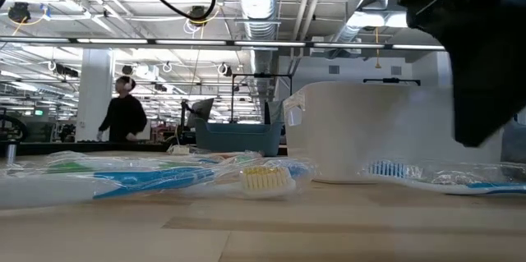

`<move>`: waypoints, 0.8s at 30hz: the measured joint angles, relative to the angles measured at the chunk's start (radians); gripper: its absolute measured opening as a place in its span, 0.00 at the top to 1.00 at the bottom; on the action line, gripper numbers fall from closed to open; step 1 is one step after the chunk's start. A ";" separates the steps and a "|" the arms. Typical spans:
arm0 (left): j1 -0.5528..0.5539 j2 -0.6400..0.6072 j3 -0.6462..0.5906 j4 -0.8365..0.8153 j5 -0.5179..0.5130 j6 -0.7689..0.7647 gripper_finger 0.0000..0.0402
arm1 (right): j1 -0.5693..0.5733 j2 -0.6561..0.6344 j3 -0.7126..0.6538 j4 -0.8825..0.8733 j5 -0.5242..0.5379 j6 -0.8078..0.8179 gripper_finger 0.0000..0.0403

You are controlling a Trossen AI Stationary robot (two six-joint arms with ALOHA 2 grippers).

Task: Pick & Place Toothbrushes
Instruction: Put the blue toothbrush into the top white bin

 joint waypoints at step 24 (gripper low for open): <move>0.000 0.000 0.000 0.001 0.004 -0.003 1.00 | -0.001 0.033 0.058 -0.154 0.046 0.061 1.00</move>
